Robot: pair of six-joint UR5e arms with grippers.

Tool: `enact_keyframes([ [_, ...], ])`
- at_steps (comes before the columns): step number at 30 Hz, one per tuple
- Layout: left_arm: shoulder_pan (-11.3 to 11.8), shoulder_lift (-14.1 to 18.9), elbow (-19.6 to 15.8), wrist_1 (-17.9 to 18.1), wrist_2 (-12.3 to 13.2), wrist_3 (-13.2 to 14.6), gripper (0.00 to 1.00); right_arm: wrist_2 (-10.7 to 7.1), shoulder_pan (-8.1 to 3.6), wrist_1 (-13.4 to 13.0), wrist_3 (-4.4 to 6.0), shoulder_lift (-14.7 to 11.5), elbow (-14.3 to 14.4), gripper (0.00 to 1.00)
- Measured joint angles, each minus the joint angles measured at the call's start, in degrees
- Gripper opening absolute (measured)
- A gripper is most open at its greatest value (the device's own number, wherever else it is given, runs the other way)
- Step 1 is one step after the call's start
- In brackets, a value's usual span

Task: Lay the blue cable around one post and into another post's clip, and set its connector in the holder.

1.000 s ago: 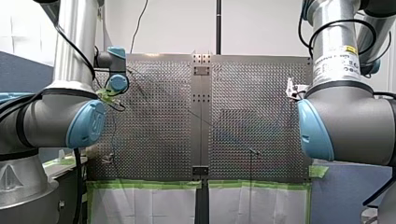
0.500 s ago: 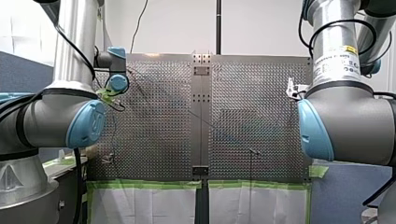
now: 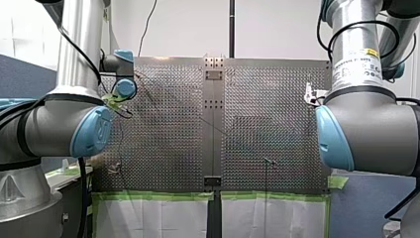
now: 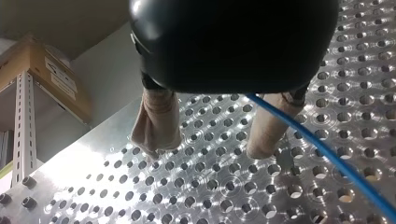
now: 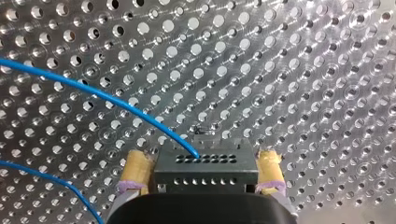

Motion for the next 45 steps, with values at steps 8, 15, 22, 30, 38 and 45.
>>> enact_keyframes([
  [8, 0.0, 0.0, 0.0, 0.0, 0.0, 0.1, 1.0, 0.09, -0.02, -0.1, -0.05, 0.0, 0.0, 0.98],
  [15, -0.1, 0.0, 0.0, 0.0, 0.0, 0.2, 1.0, 0.11, -0.02, -0.5, -0.17, 0.0, 0.0, 0.98],
  [22, -0.1, 0.0, 0.0, 0.0, 0.0, 0.2, 1.0, 0.18, -0.01, -1.0, -0.11, 0.0, 0.0, 0.98],
  [30, -0.2, 0.0, 0.0, -0.1, 0.0, 0.2, 1.0, 0.15, 0.21, -1.7, 0.83, 0.0, 0.0, 0.98],
  [38, -0.2, 0.0, 0.0, -0.1, 0.0, 0.2, 1.0, 0.18, 0.51, -2.0, 1.03, 0.0, 0.0, 0.98],
  [45, -0.2, 0.0, 0.0, -0.1, 0.0, 0.4, 1.0, 0.19, 0.72, -2.0, 0.93, 0.0, 0.0, 0.98],
])
